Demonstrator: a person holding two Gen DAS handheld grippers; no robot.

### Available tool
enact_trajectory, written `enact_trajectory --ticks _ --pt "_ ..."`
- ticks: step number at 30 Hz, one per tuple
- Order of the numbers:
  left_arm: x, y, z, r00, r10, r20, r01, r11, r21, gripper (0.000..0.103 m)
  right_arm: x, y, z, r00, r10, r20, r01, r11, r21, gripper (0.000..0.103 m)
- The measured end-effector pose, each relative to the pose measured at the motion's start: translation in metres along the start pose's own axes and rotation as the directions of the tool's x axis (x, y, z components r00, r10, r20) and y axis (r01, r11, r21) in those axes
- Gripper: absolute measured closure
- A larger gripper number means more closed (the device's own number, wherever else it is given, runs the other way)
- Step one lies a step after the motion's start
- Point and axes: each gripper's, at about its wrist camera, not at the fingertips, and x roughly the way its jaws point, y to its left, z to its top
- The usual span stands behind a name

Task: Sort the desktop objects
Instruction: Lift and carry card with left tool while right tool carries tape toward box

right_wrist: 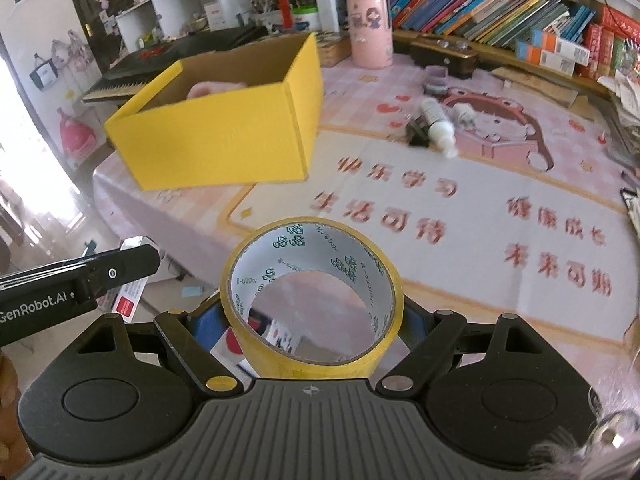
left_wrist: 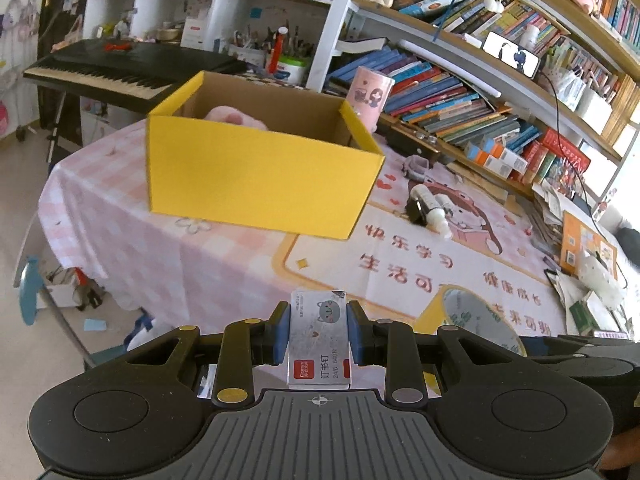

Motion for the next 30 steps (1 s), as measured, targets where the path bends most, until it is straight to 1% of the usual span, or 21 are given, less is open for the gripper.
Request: enact_trajectory --ticks 3,14,30 --pt "-0.008 0.01 -0.005 1.0 0.005 0.0 -0.005 1.0 -0.01 0.075 -0.001 0.017 -0.01 1.0 0.013 -0.013 -0.013 1.0 -0.011 0.02" --pt "-0.033 0.034 -0.015 0.999 0.028 0.027 -0.028 0.999 -0.035 0.075 -0.004 0.05 -0.017 0.999 0.044 -0.02 -0.045 0.998 -0.05 0.02" --pt "-0.047 0.052 -0.013 0.997 0.05 0.063 -0.046 0.997 -0.059 0.075 -0.003 0.075 -0.014 0.998 0.069 -0.01 -0.07 0.993 -0.097 0.02"
